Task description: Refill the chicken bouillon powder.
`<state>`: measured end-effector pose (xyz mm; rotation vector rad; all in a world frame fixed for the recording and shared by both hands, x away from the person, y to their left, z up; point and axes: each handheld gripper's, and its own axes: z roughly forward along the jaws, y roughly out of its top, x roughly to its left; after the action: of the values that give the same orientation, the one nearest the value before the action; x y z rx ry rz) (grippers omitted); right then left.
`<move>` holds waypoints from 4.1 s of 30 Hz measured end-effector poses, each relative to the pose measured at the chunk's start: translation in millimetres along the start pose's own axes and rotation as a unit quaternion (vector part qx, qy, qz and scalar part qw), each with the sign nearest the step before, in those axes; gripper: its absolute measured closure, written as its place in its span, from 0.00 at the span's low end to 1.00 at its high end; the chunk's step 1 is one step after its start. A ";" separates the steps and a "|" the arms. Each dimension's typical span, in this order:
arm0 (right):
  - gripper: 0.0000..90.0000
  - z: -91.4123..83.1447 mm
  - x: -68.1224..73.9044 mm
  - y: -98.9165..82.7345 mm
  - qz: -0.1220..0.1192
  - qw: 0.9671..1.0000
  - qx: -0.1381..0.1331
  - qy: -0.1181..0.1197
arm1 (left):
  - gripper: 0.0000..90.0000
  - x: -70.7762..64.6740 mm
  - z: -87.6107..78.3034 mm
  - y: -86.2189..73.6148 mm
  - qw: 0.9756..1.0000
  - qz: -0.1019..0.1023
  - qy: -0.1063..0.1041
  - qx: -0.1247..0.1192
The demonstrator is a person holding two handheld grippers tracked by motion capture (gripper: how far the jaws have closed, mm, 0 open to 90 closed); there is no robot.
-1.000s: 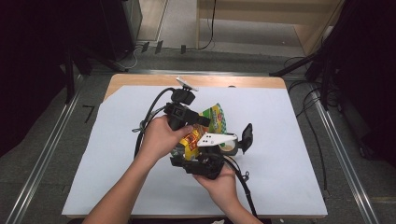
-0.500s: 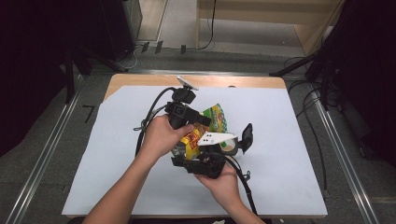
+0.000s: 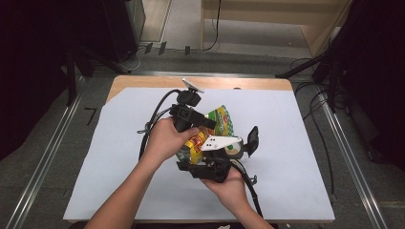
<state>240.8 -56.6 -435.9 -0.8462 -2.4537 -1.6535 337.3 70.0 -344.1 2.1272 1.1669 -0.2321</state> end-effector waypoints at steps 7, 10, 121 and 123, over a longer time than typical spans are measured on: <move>0.68 1.5 2.2 -0.8 -0.026 1.000 0.008 -0.007 | 0.93 -0.6 0.7 -0.3 1.000 0.000 0.005 -0.001; 0.70 1.6 3.3 -1.2 -0.045 0.999 0.013 -0.015 | 0.93 -0.5 0.3 -0.3 1.000 0.000 0.004 -0.001; 0.75 3.1 3.9 -5.1 0.007 1.000 -0.022 0.014 | 0.92 -7.0 -2.3 -3.4 1.000 0.006 0.007 -0.001; 0.75 3.0 3.9 -5.1 0.007 1.000 -0.022 0.014 | 0.92 -7.0 -2.2 -3.4 1.000 0.005 0.006 -0.001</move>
<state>235.8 -53.8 -440.1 -0.8365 -2.3962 -1.7075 330.1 67.8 -340.9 2.1354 1.1619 -0.2126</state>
